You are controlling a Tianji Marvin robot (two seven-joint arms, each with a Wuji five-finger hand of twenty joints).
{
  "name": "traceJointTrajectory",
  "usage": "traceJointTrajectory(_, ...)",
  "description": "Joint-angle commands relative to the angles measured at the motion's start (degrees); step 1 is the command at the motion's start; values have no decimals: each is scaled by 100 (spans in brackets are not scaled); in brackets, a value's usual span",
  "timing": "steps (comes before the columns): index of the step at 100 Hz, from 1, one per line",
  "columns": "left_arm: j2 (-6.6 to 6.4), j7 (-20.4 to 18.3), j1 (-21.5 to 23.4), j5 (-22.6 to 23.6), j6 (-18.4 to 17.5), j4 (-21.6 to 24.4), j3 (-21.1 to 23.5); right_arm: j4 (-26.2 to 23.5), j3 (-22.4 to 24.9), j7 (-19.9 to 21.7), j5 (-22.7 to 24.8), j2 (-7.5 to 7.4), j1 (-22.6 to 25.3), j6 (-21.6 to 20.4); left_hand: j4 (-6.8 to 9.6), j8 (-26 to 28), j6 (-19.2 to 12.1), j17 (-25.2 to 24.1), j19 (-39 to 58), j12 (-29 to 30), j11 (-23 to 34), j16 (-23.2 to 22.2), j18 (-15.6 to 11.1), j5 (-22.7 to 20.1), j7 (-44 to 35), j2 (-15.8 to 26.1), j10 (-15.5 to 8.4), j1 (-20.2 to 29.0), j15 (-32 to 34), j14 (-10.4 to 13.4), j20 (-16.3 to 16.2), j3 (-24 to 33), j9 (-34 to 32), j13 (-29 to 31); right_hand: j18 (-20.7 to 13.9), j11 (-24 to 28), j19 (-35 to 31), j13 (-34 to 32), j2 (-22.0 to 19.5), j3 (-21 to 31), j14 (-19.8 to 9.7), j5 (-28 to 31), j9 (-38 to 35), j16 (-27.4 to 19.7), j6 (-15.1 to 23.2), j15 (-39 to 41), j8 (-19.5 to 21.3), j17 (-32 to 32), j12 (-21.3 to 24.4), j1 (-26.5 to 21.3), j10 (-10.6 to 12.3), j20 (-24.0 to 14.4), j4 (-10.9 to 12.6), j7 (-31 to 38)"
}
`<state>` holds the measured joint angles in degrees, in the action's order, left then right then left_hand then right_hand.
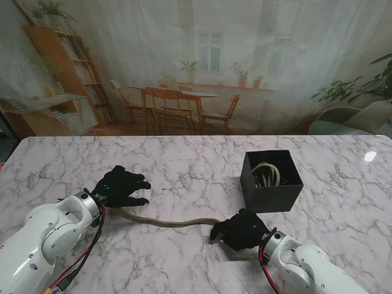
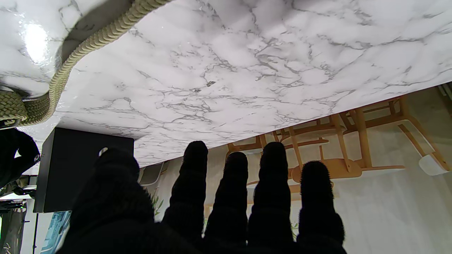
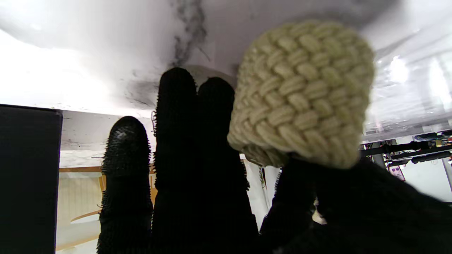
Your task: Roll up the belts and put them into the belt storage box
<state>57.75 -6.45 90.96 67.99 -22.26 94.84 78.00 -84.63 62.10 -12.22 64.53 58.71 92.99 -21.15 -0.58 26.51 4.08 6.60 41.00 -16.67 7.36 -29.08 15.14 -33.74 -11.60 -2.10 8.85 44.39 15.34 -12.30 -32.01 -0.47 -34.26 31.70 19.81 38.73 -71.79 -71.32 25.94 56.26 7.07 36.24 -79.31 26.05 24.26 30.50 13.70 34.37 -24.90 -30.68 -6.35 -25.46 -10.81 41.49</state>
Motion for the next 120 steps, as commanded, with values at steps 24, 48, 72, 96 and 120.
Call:
traceJointTrajectory(24,4,-70,20,23,-12,9,-10,-359,247,913,-71,-57,143,-353,-41,11,91,-76,-189,-41,-10,-63,240,75,19,286,13,108,-38,-44,36,-116,63,25,-497,-1531,113,486,79,212,-1055,1059,-73,-539,-2571,-731,425,-301,846,1413,1235,-37,504,78)
traceJointTrajectory(48,5,-63,38,21,2,6,-6,-1133,733,2928,-613,-205,342,-685,-41,12,91,-82,-193,-41,-10,-62,241,70,16,290,18,109,-40,-45,39,-118,61,21,-816,-2362,695,1580,501,768,-1431,-161,1015,-1091,-3211,-1531,621,-962,1383,1489,1277,77,802,-775)
traceJointTrajectory(72,6,-55,53,29,13,15,3,-1457,808,3542,-479,-273,445,-560,-42,11,93,-78,-191,-40,-11,-62,243,75,18,289,11,103,-39,-45,40,-121,64,22,-1044,-2795,884,1973,1175,2663,-1592,-855,1546,-1398,-3358,-1607,764,-1077,1683,396,1442,305,1097,-828)
traceJointTrajectory(96,5,-70,45,21,13,11,-3,-1483,765,3494,-195,-272,466,-465,-42,13,91,-76,-190,-41,-11,-63,241,69,15,291,8,110,-36,-40,40,-118,67,26,-1164,-2909,882,1979,1283,2660,-1625,-949,1615,-1425,-3070,-1530,910,-1037,1724,-309,1623,373,919,-627)
traceJointTrajectory(120,3,-109,38,9,6,16,-5,-1286,628,2762,78,-218,470,-361,-41,13,94,-78,-191,-42,-8,-64,238,70,15,287,15,113,-37,-51,42,-117,63,22,-639,-1405,602,1412,1233,1093,-778,-123,1253,-628,-1340,-1058,1137,-852,-183,-181,752,128,-160,1315)
